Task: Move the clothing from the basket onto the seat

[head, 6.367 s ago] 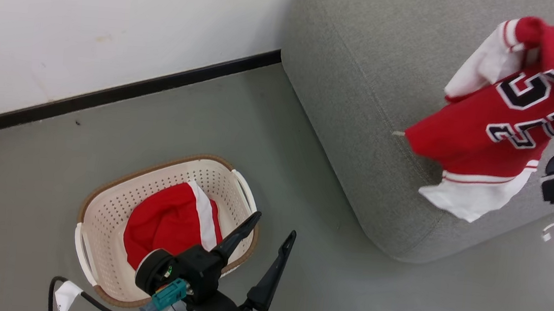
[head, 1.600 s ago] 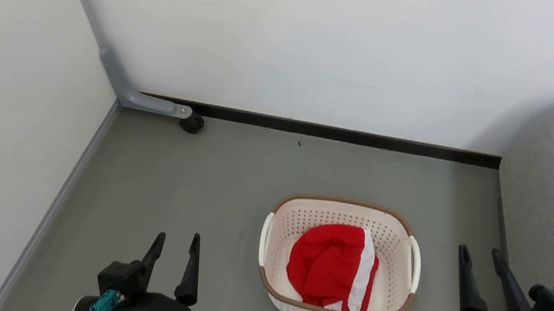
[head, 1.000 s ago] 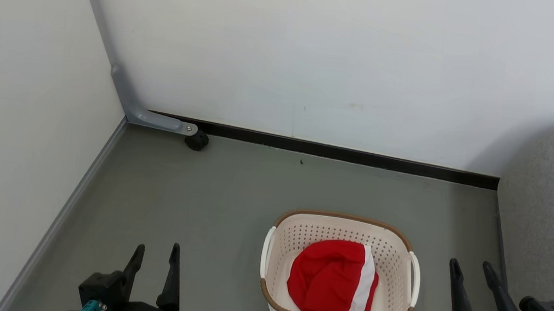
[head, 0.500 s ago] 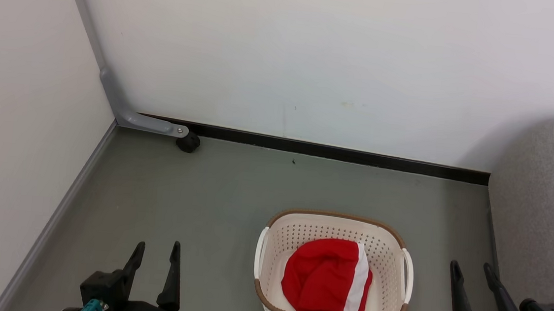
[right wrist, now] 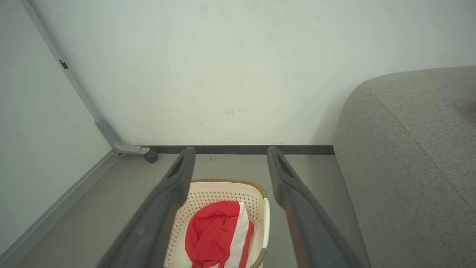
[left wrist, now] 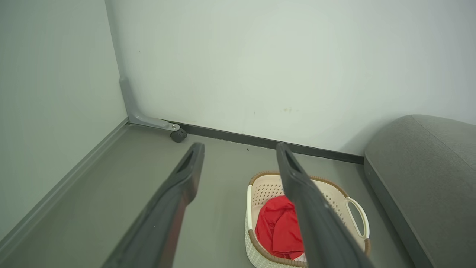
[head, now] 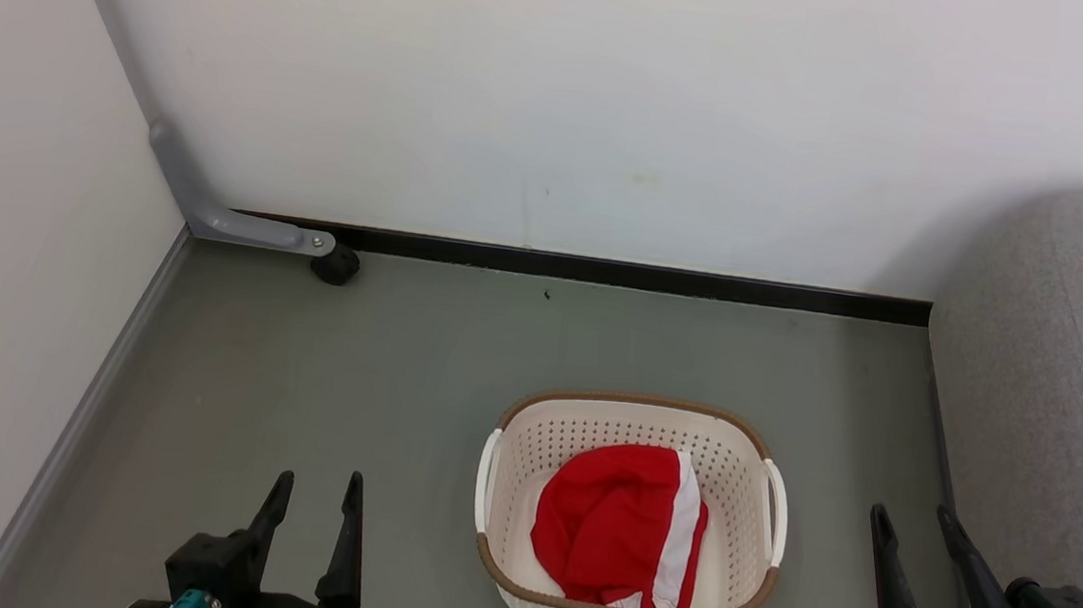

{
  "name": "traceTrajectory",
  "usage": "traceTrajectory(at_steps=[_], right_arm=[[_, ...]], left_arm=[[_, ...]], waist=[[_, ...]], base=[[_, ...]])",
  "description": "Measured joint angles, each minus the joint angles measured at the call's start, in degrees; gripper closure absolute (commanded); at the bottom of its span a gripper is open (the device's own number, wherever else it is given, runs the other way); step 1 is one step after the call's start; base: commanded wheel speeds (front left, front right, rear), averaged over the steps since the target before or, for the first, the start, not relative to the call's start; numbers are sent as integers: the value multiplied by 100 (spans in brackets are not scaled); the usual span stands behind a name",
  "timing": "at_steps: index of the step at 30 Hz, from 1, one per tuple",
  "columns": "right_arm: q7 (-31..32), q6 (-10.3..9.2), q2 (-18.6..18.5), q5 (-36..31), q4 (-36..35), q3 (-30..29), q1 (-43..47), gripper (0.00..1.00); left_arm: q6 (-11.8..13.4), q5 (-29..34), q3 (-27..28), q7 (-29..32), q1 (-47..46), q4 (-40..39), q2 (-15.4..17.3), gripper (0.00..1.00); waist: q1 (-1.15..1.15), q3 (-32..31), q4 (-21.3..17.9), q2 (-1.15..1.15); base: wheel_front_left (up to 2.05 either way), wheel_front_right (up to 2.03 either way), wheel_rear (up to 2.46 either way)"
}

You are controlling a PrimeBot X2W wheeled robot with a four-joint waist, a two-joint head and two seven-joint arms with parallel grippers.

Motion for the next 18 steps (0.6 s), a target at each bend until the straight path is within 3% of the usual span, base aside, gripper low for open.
traceTrajectory(at_steps=[18], right_arm=[[0,0,-194,-211,-509,38,-515,0]], left_arm=[[-155,522,-555,-1,-702,-183,-202,0]], waist=[[1,978,-365,0]], base=[[0,0,0]])
